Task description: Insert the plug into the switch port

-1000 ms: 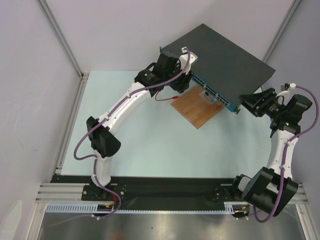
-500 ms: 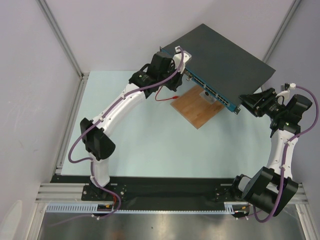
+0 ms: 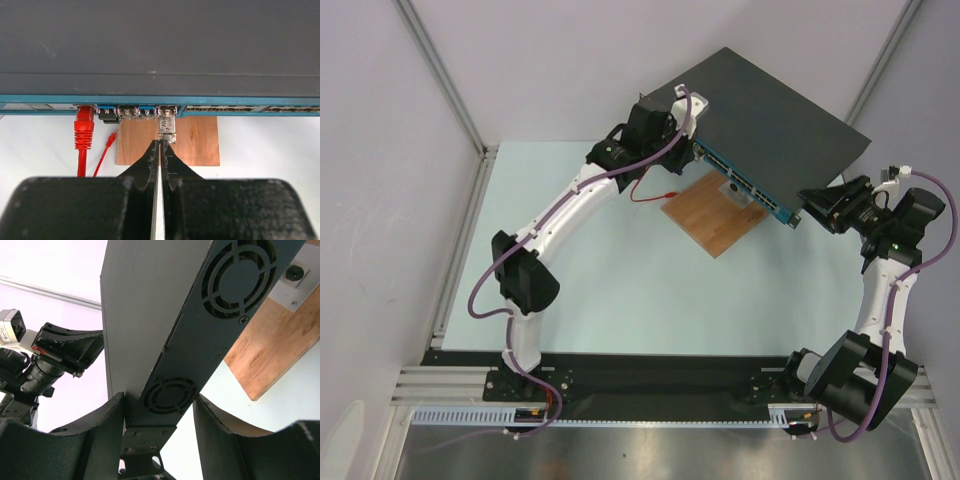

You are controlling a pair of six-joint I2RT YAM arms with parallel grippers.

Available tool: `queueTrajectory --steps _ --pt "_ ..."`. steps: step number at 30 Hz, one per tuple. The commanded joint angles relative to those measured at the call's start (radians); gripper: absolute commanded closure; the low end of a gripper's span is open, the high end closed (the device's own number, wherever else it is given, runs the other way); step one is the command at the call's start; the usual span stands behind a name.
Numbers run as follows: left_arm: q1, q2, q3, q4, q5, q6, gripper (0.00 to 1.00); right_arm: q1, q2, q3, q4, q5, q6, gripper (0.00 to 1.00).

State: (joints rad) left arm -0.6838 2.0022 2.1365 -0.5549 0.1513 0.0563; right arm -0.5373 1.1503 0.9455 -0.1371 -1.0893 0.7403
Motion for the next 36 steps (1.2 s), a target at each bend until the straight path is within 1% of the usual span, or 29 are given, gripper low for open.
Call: queueTrajectory --steps 1,9,15,25,36 --pt "0.004 0.010 0.049 0.044 0.028 -0.029 0.94 0.013 0.015 0.036 0.059 0.009 -0.104 1.00" --pt "0.004 0.020 0.042 0.072 0.027 -0.050 0.94 0.011 0.012 0.033 0.053 0.009 -0.108 1.00" --pt "0.004 0.000 0.002 0.130 0.019 -0.050 0.92 0.010 0.011 0.030 0.050 0.008 -0.108 1.00" --pt "0.006 -0.045 0.005 0.073 0.007 -0.021 0.93 0.003 0.008 0.030 0.047 0.003 -0.111 1.00" --pt "0.006 -0.062 -0.038 0.036 0.017 -0.012 0.95 0.003 0.008 0.026 0.037 0.006 -0.119 1.00"
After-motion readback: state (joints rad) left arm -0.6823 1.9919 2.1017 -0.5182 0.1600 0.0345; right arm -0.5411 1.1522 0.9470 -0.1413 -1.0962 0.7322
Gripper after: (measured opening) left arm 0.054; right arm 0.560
